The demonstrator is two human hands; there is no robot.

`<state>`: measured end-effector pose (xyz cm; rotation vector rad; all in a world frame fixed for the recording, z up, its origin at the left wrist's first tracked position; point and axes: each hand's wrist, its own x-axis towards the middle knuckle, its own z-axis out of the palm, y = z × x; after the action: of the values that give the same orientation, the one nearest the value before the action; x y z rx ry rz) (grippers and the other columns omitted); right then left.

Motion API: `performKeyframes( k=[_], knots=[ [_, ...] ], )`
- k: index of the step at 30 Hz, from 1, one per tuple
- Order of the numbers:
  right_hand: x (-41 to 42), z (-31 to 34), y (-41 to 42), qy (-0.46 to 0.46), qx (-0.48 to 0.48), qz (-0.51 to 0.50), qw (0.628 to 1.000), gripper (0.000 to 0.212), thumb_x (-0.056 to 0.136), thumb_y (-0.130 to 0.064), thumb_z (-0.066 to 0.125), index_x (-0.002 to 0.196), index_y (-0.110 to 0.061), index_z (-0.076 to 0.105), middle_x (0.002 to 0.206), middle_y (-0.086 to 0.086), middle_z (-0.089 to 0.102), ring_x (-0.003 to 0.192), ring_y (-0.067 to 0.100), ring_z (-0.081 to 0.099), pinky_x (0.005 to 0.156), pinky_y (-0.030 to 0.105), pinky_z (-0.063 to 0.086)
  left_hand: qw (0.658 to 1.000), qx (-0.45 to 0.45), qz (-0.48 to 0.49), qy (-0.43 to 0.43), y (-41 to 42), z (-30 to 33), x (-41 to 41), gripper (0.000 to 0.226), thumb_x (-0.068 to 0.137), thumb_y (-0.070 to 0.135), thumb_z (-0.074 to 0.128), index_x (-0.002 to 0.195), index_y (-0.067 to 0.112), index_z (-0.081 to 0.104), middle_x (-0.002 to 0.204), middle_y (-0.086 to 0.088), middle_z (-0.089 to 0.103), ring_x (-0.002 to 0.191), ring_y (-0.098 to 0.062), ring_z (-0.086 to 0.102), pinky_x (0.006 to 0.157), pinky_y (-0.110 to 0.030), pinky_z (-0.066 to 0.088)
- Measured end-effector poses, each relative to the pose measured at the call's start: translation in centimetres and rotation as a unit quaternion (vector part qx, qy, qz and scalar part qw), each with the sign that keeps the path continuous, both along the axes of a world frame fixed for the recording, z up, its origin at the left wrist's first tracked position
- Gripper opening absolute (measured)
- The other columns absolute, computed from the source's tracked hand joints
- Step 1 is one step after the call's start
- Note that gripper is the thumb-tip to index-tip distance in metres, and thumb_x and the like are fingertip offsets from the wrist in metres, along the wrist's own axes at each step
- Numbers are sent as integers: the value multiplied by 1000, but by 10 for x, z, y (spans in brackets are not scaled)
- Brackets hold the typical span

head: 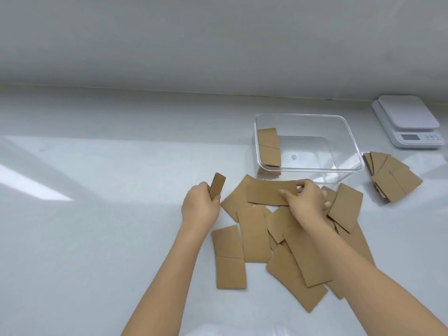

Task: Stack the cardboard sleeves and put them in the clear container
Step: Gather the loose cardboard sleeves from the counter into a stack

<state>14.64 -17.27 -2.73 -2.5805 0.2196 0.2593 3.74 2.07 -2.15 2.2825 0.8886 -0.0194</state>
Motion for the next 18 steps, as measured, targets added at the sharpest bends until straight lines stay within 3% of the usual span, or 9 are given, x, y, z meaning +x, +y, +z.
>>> performKeyframes(
  k=[3,6,9,11,14,16,18],
  knots=[
    [6,1,-11,13,71,-6,997,29,83,-40,65,100,-17,59,98,-1,57,113,30,45,92,42,35,991,-102,58,-59,11,12,-11,21,88,29,56,89,9,60,84,-4,63,76,-21,61,60,-30,47],
    [4,11,-17,52,270,-5,962,17,91,-26,56,83,-12,52,81,7,53,82,24,49,65,30,39,963,-220,111,-111,20,22,-30,9,90,25,55,91,18,62,86,-1,68,76,-16,66,62,-28,52],
    [-9,27,-16,2,338,-10,941,13,95,-20,51,83,-16,52,81,12,55,77,22,49,64,29,38,906,-359,179,-133,24,27,-48,11,93,15,52,102,16,57,93,-8,70,78,-23,71,65,-37,57],
    [-18,40,-9,-2,353,61,933,17,94,-16,53,79,-23,54,75,7,58,74,21,51,65,30,39,885,-405,187,-132,23,28,-58,16,95,8,47,110,11,53,100,-9,67,81,-25,71,66,-39,59],
    [-35,54,11,101,300,255,914,15,88,-16,62,77,-24,56,70,1,58,68,15,52,68,28,41,894,-400,170,-110,19,28,-68,22,96,6,41,116,12,48,103,-12,67,80,-25,68,70,-40,57],
    [-53,53,27,144,191,380,893,17,83,-21,69,76,-25,54,65,-9,50,62,5,46,60,15,37,900,-394,167,-83,15,26,-73,23,97,10,40,118,14,47,101,-11,67,80,-23,66,72,-39,55],
    [-67,45,42,142,102,469,866,27,77,-24,74,71,-29,48,67,-13,45,62,3,42,57,15,32,906,-386,167,-57,11,25,-78,21,97,15,41,118,15,47,99,-7,66,81,-21,65,73,-38,55]
  ],
)
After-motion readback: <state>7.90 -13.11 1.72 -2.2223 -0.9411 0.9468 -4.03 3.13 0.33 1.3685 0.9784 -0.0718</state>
